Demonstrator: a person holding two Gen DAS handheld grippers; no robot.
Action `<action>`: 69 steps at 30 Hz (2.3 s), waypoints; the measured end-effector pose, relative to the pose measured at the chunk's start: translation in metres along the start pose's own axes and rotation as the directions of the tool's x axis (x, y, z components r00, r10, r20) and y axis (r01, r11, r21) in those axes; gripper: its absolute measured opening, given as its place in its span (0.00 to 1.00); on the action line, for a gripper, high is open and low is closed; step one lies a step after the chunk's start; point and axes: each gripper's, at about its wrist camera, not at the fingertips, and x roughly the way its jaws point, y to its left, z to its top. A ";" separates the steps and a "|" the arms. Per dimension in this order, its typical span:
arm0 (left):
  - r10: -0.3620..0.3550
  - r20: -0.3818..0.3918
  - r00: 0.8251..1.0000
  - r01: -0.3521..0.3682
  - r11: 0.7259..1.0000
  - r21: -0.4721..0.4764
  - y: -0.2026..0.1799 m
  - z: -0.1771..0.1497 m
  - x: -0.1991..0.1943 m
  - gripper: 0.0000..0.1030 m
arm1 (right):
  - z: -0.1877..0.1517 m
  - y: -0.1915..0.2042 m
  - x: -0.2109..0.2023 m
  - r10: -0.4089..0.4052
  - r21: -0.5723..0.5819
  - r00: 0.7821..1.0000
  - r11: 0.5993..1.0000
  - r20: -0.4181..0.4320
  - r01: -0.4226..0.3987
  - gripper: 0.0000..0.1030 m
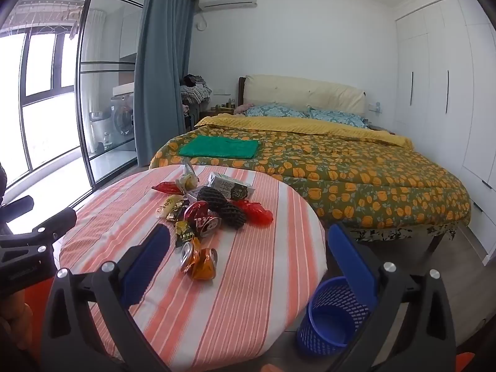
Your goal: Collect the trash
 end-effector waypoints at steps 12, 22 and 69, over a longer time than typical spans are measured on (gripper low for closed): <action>-0.001 -0.006 1.000 0.001 1.000 -0.003 0.003 -0.007 0.000 0.96 | 0.000 0.000 0.000 0.000 0.000 1.000 1.000 -0.001 0.000 0.96; -0.001 -0.010 1.000 0.001 1.000 -0.005 0.003 -0.006 0.001 0.96 | 0.000 0.000 -0.001 0.001 0.000 1.000 1.000 -0.001 -0.001 0.96; -0.001 -0.014 1.000 0.001 1.000 -0.007 0.003 -0.004 0.000 0.96 | 0.001 0.000 -0.002 0.001 0.000 1.000 1.000 0.000 -0.001 0.96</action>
